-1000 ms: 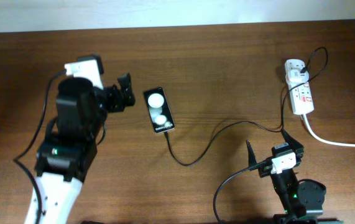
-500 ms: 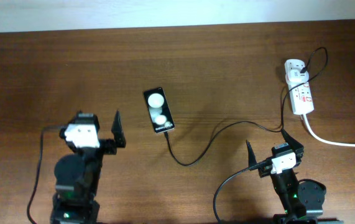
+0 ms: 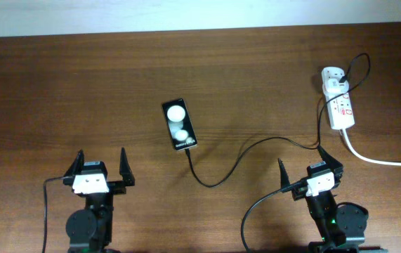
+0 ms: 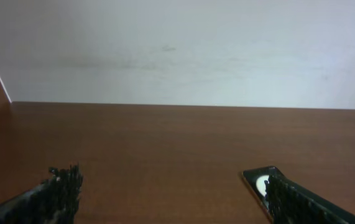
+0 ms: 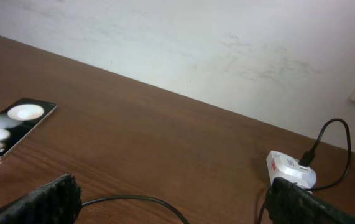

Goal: Plug charger to phone and switch on socket

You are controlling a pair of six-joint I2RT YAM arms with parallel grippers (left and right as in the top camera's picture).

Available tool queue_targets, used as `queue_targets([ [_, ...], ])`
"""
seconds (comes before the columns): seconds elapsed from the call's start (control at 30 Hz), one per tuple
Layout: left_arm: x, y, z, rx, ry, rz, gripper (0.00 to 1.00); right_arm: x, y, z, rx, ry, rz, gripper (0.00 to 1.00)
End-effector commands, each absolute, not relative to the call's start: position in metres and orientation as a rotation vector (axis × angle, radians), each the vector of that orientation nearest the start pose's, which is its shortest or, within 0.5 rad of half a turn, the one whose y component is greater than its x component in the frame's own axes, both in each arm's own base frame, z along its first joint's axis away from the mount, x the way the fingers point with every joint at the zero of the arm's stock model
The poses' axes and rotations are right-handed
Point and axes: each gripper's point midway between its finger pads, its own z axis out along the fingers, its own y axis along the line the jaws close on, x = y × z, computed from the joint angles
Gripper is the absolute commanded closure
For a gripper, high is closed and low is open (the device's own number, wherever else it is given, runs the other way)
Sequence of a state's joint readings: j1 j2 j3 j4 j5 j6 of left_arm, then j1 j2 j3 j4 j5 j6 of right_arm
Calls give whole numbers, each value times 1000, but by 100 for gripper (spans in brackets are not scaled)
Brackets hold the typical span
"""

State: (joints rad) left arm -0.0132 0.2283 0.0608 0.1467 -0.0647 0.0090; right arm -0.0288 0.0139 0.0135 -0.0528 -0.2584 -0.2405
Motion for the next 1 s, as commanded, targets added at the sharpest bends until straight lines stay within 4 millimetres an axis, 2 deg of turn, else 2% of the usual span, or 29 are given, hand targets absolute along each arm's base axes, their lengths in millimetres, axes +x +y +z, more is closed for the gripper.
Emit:
queue_targets([
  [0.0, 256, 12, 175, -30, 1586, 81, 1, 242, 39, 162, -376, 1578, 8, 1],
  [0.4, 247, 12, 151, 33, 1674, 144, 1, 242, 39, 162, -376, 1578, 8, 1],
  [0.5, 246, 12, 158, 33, 1645, 141, 1, 242, 39, 162, -377, 1578, 8, 1],
  [0.97, 246, 12, 158, 34, 1645, 140, 1, 242, 39, 162, -376, 1578, 8, 1],
])
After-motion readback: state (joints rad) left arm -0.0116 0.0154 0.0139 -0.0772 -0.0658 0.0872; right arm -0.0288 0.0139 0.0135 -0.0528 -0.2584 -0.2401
